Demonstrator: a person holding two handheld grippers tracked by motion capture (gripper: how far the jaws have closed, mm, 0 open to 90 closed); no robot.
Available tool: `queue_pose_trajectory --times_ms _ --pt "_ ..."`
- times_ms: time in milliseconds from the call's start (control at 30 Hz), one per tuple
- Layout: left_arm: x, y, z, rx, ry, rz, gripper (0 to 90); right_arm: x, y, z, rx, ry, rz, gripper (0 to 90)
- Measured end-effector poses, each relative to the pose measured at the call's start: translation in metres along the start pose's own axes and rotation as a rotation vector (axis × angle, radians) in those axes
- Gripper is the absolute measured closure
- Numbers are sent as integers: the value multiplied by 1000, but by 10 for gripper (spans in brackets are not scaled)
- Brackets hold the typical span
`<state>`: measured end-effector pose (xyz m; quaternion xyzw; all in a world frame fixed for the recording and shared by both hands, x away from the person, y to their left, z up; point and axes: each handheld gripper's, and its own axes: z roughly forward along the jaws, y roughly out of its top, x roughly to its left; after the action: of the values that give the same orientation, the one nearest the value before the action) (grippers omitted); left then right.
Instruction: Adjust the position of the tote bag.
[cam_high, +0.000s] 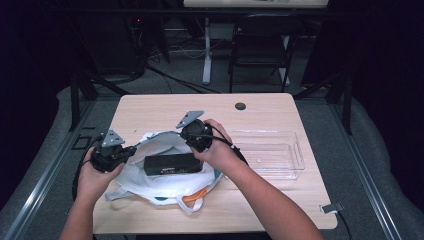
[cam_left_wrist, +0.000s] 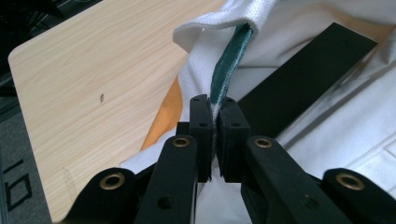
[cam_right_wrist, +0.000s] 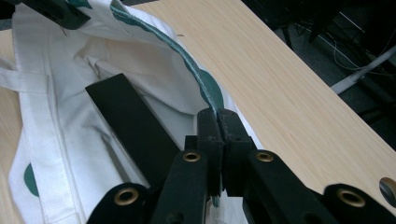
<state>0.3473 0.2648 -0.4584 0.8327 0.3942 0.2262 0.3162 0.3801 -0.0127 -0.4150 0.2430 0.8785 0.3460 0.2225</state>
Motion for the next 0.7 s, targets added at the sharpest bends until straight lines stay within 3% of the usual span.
queue_pose_trajectory --times_ms 567,700 --pt "0 27 6 59 42 14 872 -13 -4 7 13 -23 24 886" --pt "1 31 8 75 34 13 871 -15 -4 9 19 -31 25 886"
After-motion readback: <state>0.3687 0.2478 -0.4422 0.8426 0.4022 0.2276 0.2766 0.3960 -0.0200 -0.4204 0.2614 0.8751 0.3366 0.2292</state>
